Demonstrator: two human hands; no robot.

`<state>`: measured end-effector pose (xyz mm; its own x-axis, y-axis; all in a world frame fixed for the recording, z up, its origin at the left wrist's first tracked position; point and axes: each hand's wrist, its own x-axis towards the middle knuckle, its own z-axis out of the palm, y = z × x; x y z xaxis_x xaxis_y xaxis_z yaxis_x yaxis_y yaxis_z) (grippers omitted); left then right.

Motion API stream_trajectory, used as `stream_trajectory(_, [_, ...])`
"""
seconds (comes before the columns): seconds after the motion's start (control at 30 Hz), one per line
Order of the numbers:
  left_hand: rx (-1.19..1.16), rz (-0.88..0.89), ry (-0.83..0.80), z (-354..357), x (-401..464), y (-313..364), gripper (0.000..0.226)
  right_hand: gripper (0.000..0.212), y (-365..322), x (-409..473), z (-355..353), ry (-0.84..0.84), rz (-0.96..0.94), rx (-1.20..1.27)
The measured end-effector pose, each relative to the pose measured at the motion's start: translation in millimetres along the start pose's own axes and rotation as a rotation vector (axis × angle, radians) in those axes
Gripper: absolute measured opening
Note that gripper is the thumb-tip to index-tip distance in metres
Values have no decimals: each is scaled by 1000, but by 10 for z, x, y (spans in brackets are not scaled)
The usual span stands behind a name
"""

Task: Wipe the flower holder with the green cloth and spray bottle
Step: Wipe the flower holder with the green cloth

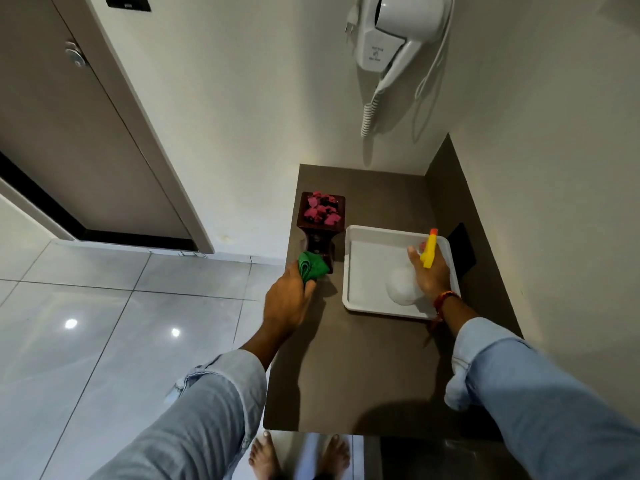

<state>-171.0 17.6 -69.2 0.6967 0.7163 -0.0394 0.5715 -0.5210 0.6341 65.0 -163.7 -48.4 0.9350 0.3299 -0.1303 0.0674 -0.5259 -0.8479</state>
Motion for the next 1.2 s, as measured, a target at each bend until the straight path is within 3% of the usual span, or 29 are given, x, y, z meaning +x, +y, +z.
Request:
stream_trajectory(0.17, [-28,-35,18,88,35,4,43,68,88,-63,-66,-19,-28,-42])
stream_trajectory(0.3, [-177,-38,60,65,44,84,51,83,173,-528,101,174,188,-320])
stream_trajectory(0.37, [-263,-63,101,52,56,127,57,76,97,-738,232,53,80,-393])
stream_trajectory(0.47, [-408,-124,137,24,54,242,54,53,-286,-691,420,-261,-270,-404])
stream_trajectory(0.5, [-445,-124,151,5,32,287,52,55,-465,-570,467,-321,-370,-436])
stream_trajectory(0.57, [-486,-87,184,12,-1,375,51,79,-851,-269,495,-384,-491,-496])
stream_trajectory(0.67, [-388,-71,242,70,-1,397,54,102,-1336,176,490,-487,-639,-728])
stream_trajectory(0.8, [-458,-75,341,93,23,606,46,107,-1554,477,536,-652,-649,-970])
stream_trajectory(0.9, [-657,-118,324,132,105,678,46,103,-1574,508,618,-734,-587,-927])
stream_trajectory(1.07, [-454,-179,272,241,169,755,68,102,-1594,495,623,-748,-509,-816])
stream_trajectory(1.2, [-576,-228,218,258,192,869,79,100,-1602,487,640,-747,-524,-830])
